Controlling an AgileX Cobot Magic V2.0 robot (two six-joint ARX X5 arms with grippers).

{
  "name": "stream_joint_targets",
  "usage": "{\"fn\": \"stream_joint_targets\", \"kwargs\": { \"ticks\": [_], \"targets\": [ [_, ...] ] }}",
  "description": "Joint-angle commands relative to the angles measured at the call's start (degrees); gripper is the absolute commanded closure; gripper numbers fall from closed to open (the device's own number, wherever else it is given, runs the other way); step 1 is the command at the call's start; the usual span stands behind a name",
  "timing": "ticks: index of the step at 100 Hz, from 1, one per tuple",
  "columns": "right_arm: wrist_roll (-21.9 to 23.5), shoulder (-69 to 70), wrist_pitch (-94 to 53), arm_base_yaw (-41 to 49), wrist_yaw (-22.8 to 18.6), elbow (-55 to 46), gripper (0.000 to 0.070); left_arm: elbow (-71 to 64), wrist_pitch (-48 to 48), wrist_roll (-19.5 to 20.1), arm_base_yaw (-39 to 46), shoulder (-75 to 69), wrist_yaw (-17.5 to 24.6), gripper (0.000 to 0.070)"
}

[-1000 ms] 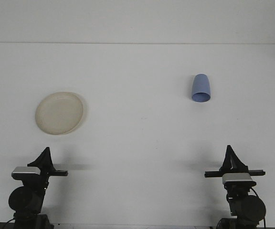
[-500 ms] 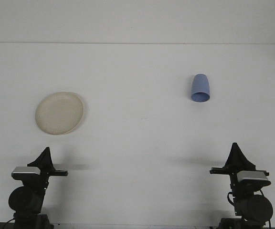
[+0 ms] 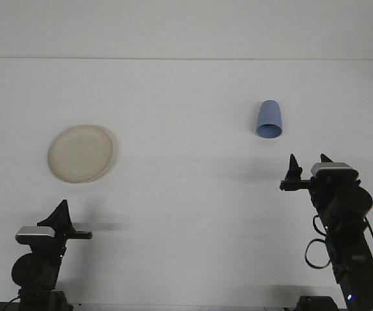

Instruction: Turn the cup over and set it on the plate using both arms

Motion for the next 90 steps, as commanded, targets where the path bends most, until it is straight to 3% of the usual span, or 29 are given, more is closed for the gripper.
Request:
{"fn": "stream_joint_targets", "kwargs": {
  "ticks": [1, 36, 79, 90],
  "targets": [
    [-2.19, 5.25, 4.13, 0.07, -0.22, 0.55, 0.0123, -1.09, 0.55, -0.11, -0.04, -0.13, 0.04, 0.0685],
    [-7.72, 30.51, 25.46, 0.07, -0.2, 2.93, 0.0123, -1.09, 0.55, -0.13, -0.04, -0.13, 0.04, 0.0685],
    [-16.7, 54.18, 26.93, 0.0, 0.35, 19.8, 0.0124, -1.07, 0.55, -0.13, -0.04, -0.13, 0.04, 0.0685],
    [-17.09, 58.73, 27.1, 0.0, 0.44, 23.63, 0.0125, -1.09, 0.55, -0.13, -0.04, -0.13, 0.04, 0.0686]
  ]
}}
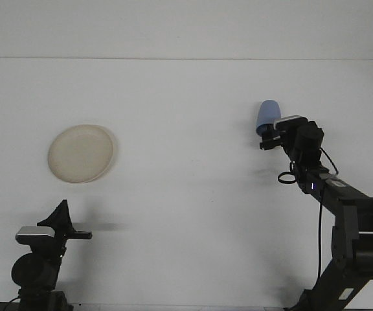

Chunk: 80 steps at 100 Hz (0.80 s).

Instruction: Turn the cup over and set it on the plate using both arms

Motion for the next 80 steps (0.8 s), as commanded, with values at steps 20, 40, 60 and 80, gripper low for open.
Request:
{"fn": "stream_joint_targets", "kwargs": {
  "ticks": [20, 40, 60, 80],
  "targets": [
    [-1.68, 8.83, 1.07, 0.0, 0.15, 7.67, 0.0246, -1.07, 0.55, -0.13, -0.04, -0.13, 0.04, 0.0685],
    [-1.55, 9.81, 2.45, 0.04, -0.04, 8.28, 0.07, -1.07, 0.55, -0.11, -0.04, -0.13, 0.04, 0.0686],
    [2.62, 7.89, 2.64, -0.15, -0.07, 8.31, 0.07, -1.07, 0.55, -0.13, -0.04, -0.13, 0.04, 0.0685],
    [9.29, -0.24, -2.16, -1.16, -3.41, 8.31, 0.0699, -1.07, 0.55, -0.13, -0.04, -0.13, 0.04, 0.0686]
  ]
}}
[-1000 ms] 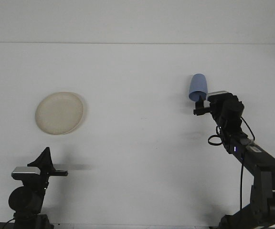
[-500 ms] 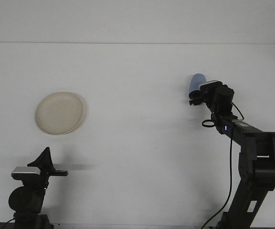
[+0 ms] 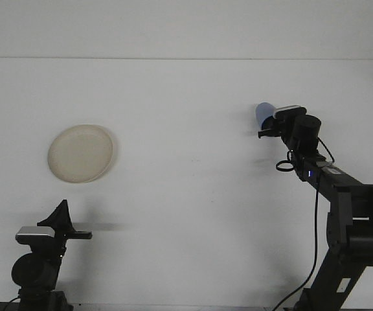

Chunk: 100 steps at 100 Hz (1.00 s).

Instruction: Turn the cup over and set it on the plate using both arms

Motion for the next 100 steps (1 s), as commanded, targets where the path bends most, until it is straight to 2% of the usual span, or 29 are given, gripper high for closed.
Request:
{"fn": "stream_joint_targets", "kwargs": {
  "ticks": [1, 20, 29, 40, 49, 62, 75, 89, 100],
  "targets": [
    [5.33, -4.26, -0.33, -0.46, -1.97, 0.98, 0.07, -1.07, 0.57, -0.11, -0.04, -0.11, 0.04, 0.0686],
    [17.55, -16.17, -10.32, -1.81, -11.06, 1.07, 0.07, -1.07, 0.57, -0.13, -0.04, -0.11, 0.04, 0.0685],
    [21.31, -21.77, -17.05, -1.84, -16.26, 1.16, 0.07, -1.07, 0.57, -0.11, -0.04, -0.11, 0.04, 0.0685],
    [22.14, -27.5, -25.83, -0.98, -22.93, 1.18, 0.07, -1.07, 0.59, 0.11, -0.04, -0.11, 0.04, 0.0685],
    [20.2, -30.36, -35.04, 1.33, -25.9, 2.1, 0.07, -1.07, 0.57, 0.09, -0.04, -0.11, 0.04, 0.0685],
    [12.37, -31.1, -53.31, 6.54, -25.51, 6.45, 0.07, -1.07, 0.57, 0.09, -0.04, -0.11, 0.04, 0.0685],
    [5.33, -29.77, -68.37, 14.08, -20.85, 11.65, 0.07, -1.07, 0.57, 0.09, -0.04, -0.11, 0.04, 0.0685],
    [2.95, -27.23, -78.6, 23.41, -14.56, 16.26, 0.07, -1.07, 0.59, 0.07, -0.04, -0.11, 0.04, 0.0685],
    [2.01, -24.52, -82.58, 30.05, -11.52, 18.21, 0.07, -1.05, 0.59, -2.21, -0.04, -0.11, 0.04, 0.0685]
  ]
}}
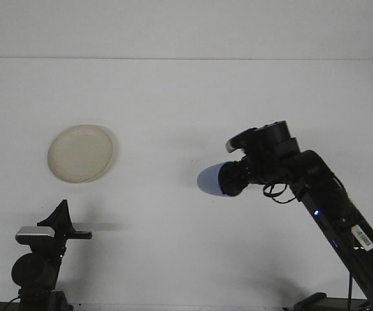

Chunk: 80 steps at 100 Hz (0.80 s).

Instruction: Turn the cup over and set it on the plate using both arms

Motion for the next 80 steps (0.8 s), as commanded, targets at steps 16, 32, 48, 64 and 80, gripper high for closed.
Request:
{"fn": "stream_joint_targets", "kwargs": {
  "ticks": [16, 32, 48, 64, 80],
  "targets": [
    [-2.27, 7.78, -5.84, 11.26, 4.39, 3.78, 0.07, -1.05, 0.55, -7.96, -0.04, -0.13, 0.04, 0.0685],
    [-2.75, 13.11, -8.55, 16.98, 9.14, 4.83, 0.07, -1.05, 0.48, -13.88, -0.04, -0.13, 0.04, 0.0685],
    [-2.91, 17.55, -9.75, 20.04, 11.93, 5.05, 0.07, -1.05, 0.52, -16.46, -0.04, -0.13, 0.04, 0.0685],
    [-3.02, 20.02, -9.94, 21.38, 13.31, 5.05, 0.07, -1.05, 0.52, -16.39, -0.04, -0.13, 0.04, 0.0685],
    [-3.78, 20.92, -9.94, 21.73, 13.35, 5.05, 0.0699, -1.05, 0.52, -16.39, -0.04, -0.13, 0.04, 0.0685]
  ]
}}
